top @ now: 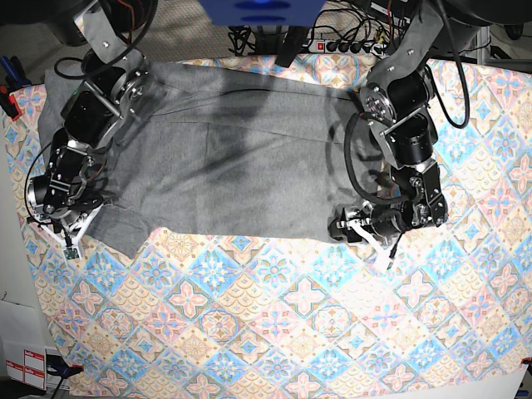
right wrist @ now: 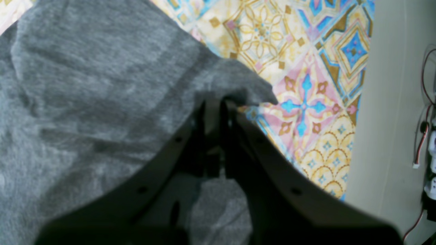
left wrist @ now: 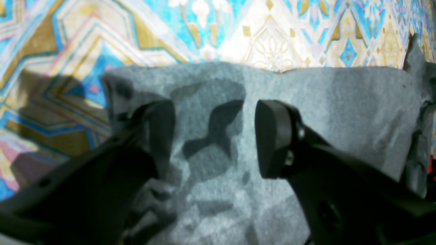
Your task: Fold the T-shirt properly
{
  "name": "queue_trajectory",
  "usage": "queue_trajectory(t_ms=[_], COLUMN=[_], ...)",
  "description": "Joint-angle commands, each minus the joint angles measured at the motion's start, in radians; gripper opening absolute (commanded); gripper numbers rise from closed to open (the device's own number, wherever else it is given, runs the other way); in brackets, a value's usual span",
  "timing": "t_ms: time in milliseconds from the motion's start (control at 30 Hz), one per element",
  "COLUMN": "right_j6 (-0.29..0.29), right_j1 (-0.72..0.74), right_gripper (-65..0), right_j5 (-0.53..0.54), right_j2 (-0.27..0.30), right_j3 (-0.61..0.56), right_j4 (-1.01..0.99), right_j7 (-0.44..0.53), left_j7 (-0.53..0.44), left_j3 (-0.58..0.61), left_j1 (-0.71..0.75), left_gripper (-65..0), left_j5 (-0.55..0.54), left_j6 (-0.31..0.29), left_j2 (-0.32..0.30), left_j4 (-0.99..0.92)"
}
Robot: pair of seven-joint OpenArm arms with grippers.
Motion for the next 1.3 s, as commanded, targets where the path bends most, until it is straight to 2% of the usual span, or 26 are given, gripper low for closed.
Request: queue_trajectory(t_ms=[0, 200, 400, 600, 800, 933, 1033, 1133, 1267], right_j6=[-0.004, -0.004, -0.004, -0.004, -0.004, -0.004, -0.004, -0.004, -0.004], right_j1=[0.024, 0.024, 0.026, 0.026, 0.026, 0.026, 0.026, 0.026, 0.026], right_gripper=[-63.6, -63.6, -63.6, -63.6, -63.6, -63.6, -63.6, -63.6, -63.6], right_j5=[0.006, 0.006, 0.006, 0.006, 0.006, 0.006, 0.006, 0.006, 0.006], right_j2=[0.013, 0.013, 0.013, 0.013, 0.013, 0.013, 0.013, 0.013, 0.013], right_j3=[-0.003, -0.005, -0.005, -0.005, -0.005, -0.005, -0.005, -0.005, -0.005], right_j4=[0.017, 0.015, -0.023, -0.039, -0.037, -0.033, -0.031, -0.031, -0.031], right_j7=[0.016, 0.016, 0.019, 0.022, 0.021, 0.018, 0.018, 0.018, 0.019], left_j7=[-0.006, 0.024, 0.08, 0.084, 0.078, 0.046, -0.005, -0.052, -0.054], left_j3=[0.002, 0.0, 0.0, 0.0, 0.005, 0.005, 0.002, 0.002, 0.002], left_j1=[-0.037, -0.048, -0.045, -0.013, 0.006, 0.01, 0.001, -0.004, -0.01], left_gripper=[-29.6, -30.0, -30.0, -30.0, -30.0, -30.0, -30.0, -30.0, -30.0], left_j5=[-0.01, -0.011, -0.011, -0.01, -0.008, -0.004, -0.005, -0.011, -0.011], left_j6=[-0.006, -0.006, -0.006, -0.006, -0.006, -0.006, -0.006, -0.006, -0.006], left_j2=[-0.023, -0.031, -0.042, -0.045, -0.008, 0.0, -0.008, -0.042, -0.045], left_j4=[0.013, 0.019, 0.123, 0.195, 0.192, 0.185, 0.063, -0.033, -0.039])
